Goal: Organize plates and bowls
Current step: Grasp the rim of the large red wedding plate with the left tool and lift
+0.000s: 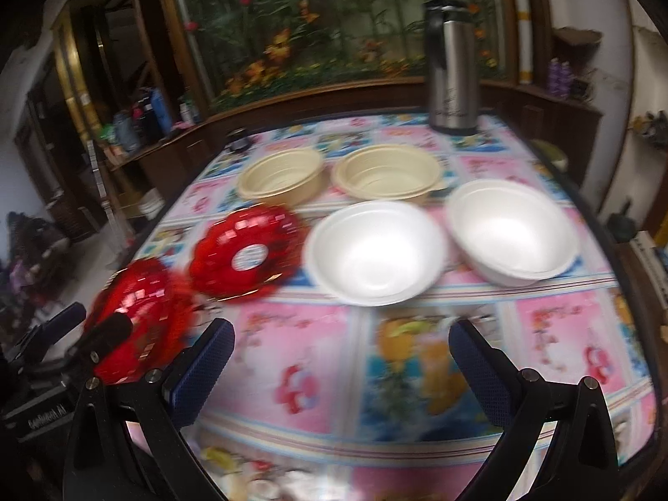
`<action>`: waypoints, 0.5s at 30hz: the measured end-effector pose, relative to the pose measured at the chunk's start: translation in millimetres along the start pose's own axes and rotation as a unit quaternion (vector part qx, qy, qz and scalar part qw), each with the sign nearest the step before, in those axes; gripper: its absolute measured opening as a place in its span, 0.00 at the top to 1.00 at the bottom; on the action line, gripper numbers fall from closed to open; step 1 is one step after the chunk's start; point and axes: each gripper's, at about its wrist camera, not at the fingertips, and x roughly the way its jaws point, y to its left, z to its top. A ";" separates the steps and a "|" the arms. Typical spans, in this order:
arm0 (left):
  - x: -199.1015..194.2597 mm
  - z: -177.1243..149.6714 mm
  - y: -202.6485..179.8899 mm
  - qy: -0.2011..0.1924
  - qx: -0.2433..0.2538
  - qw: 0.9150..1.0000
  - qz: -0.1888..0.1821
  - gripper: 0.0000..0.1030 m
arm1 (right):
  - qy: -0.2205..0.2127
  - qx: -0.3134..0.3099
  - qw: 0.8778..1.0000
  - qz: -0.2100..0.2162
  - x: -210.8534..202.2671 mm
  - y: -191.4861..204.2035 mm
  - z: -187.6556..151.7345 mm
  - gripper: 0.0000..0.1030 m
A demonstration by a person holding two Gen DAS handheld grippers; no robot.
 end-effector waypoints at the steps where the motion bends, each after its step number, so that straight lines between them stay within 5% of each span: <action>1: -0.7 -0.2 11.6 -0.001 -0.009 1.000 0.009 0.00 | 0.010 -0.002 1.000 0.023 4.4 8.3 0.6 0.00; 5: 11.2 -7.4 82.5 0.022 -0.076 0.995 0.052 0.00 | 0.063 0.008 0.990 0.127 30.1 38.7 3.4 0.00; 9: 31.4 -19.7 125.7 0.058 -0.133 0.986 0.084 0.00 | 0.100 0.014 0.978 0.183 58.6 72.6 1.5 0.01; 15: 51.4 -28.9 144.1 0.082 -0.165 0.979 0.084 0.00 | 0.147 0.020 0.968 0.201 93.4 108.8 3.4 0.14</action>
